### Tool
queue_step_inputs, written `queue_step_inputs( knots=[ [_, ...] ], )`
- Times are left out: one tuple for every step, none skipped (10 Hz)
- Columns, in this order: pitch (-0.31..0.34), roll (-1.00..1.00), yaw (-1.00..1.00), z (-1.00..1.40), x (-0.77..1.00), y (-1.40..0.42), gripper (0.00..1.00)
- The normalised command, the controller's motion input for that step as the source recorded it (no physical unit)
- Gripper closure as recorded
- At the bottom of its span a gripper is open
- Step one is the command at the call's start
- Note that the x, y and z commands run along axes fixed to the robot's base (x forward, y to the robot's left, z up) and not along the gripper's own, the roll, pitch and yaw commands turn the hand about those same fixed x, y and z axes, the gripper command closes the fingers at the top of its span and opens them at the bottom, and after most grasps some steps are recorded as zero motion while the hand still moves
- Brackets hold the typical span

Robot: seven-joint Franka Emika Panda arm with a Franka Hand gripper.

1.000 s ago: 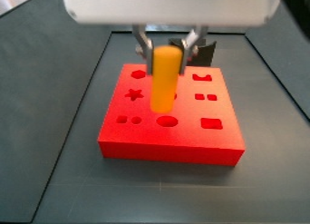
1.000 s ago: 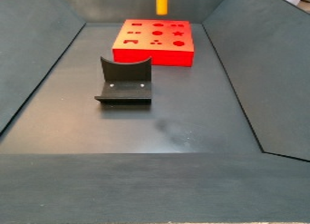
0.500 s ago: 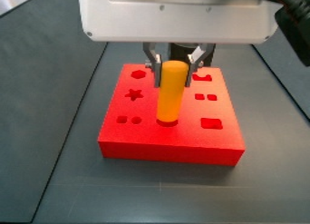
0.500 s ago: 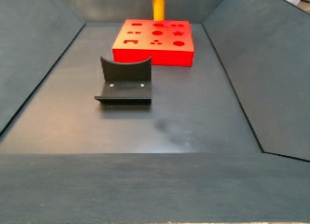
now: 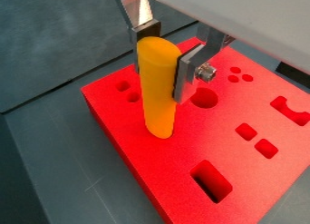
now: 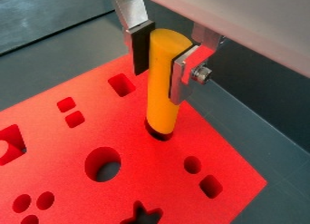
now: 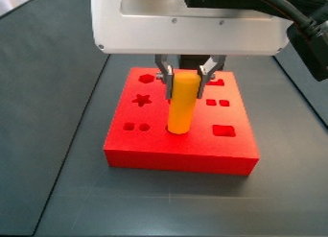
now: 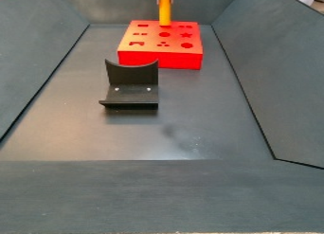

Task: Pick up the oval object. Move up. Place the oval object on the fixture. Regrasp the oval object. Move to above the board. Insert the oval object.
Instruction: Insert the oval object.

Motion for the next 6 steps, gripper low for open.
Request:
queue_step_inputs(
  knots=[
    [0.0, 0.0, -0.17, -0.11, 0.12, 0.06, 1.0],
    [0.0, 0.0, -0.15, -0.11, 0.06, 0.05, 1.0],
    [0.011, 0.0, -0.09, -0.11, 0.02, 0.08, 1.0],
    [0.001, 0.0, -0.09, -0.12, 0.01, 0.05, 1.0],
    [0.0, 0.0, -0.07, -0.22, 0.0, 0.03, 1.0],
    [0.0, 0.0, -0.07, -0.3, 0.0, 0.0, 1.0]
  ],
)
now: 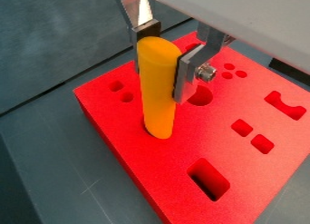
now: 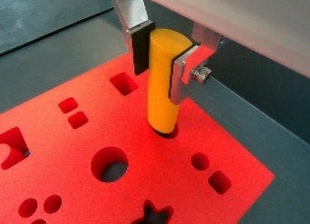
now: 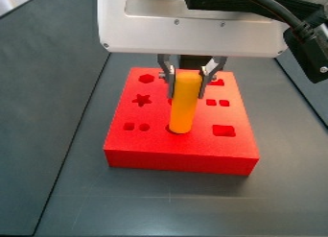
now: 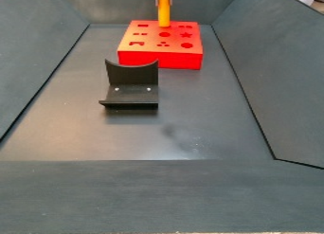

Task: Pick up the oval object. Move up. Place the oval object on the fixture. Regrasp the oval object. Move to above the board. Insert the oval object.
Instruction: Insert the oval object.

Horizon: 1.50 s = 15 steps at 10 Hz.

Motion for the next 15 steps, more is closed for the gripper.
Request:
queue_step_inputs(
  knots=[
    [-0.019, 0.0, -0.09, -0.36, 0.0, 0.01, 1.0],
    [-0.026, 0.0, -0.14, -0.37, 0.04, 0.02, 1.0],
    [-0.044, 0.0, -0.31, -0.35, 0.1, 0.0, 1.0],
    [-0.039, 0.0, -0.35, -0.34, 0.1, 0.0, 1.0],
    [-0.04, 0.0, -0.4, -0.34, 0.1, 0.0, 1.0],
    [-0.041, 0.0, -0.41, -0.31, 0.11, 0.0, 1.0],
    [-0.061, -0.01, -0.01, -0.15, 0.07, 0.0, 1.0],
    [0.0, 0.0, 0.0, -0.02, 0.0, 0.0, 1.0],
    [-0.056, -0.01, 0.0, -0.04, -0.02, 0.0, 1.0],
    [0.0, 0.0, 0.0, 0.0, -0.03, 0.0, 1.0],
    [-0.036, 0.0, -0.09, -0.01, -0.22, 0.0, 1.0],
    [-0.077, -0.02, -0.11, -0.02, -0.22, 0.0, 1.0],
    [-0.09, -0.02, -0.1, -0.02, -0.23, 0.0, 1.0],
    [-0.117, -0.04, -0.09, -0.02, -0.27, 0.0, 1.0],
    [-0.107, -0.02, -0.08, -0.08, -0.17, 0.0, 1.0]
  ],
)
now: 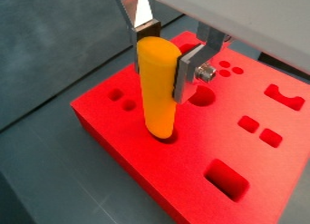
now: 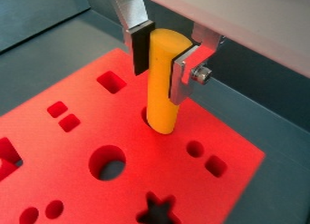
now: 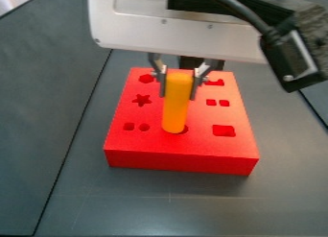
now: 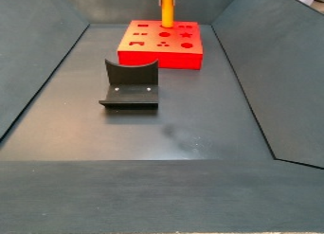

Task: Pick up the oval object. Move up. Place the oval object on the fixture. Regrasp the oval object. Move to above the board. Insert the oval object.
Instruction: Insert the oval object.

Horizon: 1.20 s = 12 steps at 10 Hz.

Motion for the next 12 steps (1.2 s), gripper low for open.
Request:
queue_step_inputs(
  knots=[
    [-0.109, 0.0, -0.02, -0.23, 0.0, -0.01, 1.0],
    [-0.064, 0.0, 0.0, -0.28, 0.05, -0.02, 1.0],
    [0.0, 0.0, -0.01, -0.22, 0.28, 0.0, 1.0],
    [0.021, 0.0, -0.02, -0.17, 0.38, 0.0, 1.0],
    [0.046, 0.0, 0.0, -0.11, 0.32, 0.0, 1.0],
    [0.031, 0.0, 0.0, -0.09, 0.17, 0.0, 1.0],
    [0.0, 0.0, 0.0, -0.21, 0.0, 0.0, 1.0],
    [-0.176, 0.0, 0.0, -0.6, -0.02, 0.0, 1.0],
    [-0.319, 0.01, 0.0, -0.65, -0.26, 0.0, 1.0],
    [-0.291, 0.06, 0.0, -0.71, -0.31, 0.0, 1.0],
    [-0.161, 0.16, 0.0, -0.86, -0.17, 0.0, 1.0],
    [-0.121, 0.14, 0.0, -0.95, -0.15, -0.03, 1.0]
  ],
)
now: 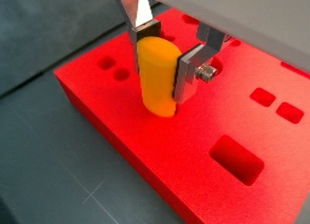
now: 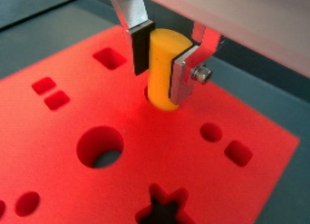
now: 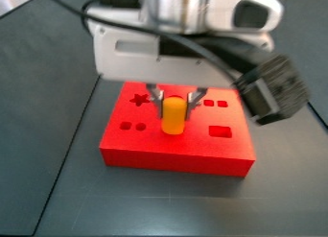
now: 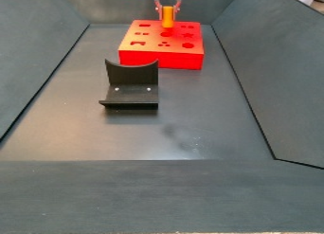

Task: Pick up the oval object. Move up. Place the oval object on the fixture. Regrasp the oval object. Move to above the board. Insert the oval object.
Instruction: Insert the oval object.

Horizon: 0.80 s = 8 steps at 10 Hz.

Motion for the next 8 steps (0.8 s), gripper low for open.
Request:
queue_step_inputs(
  knots=[
    [-0.116, 0.06, 0.0, -1.0, -0.18, -0.07, 1.0],
    [-0.144, -0.01, 0.0, -0.74, -0.09, 0.0, 1.0],
    [-0.04, 0.0, 0.0, -0.05, 0.0, 0.0, 1.0],
    [-0.076, 0.0, 0.04, -0.03, 0.0, -0.09, 1.0],
    [-0.269, 0.05, 0.18, -0.4, 0.0, -0.07, 1.0],
    [-0.044, 0.05, 0.49, -0.59, 0.39, 0.19, 1.0],
    [-0.07, 0.04, 0.52, -0.46, 0.24, 0.23, 1.0],
    [0.0, 0.01, 0.0, 0.0, 0.0, 0.0, 1.0]
  ],
)
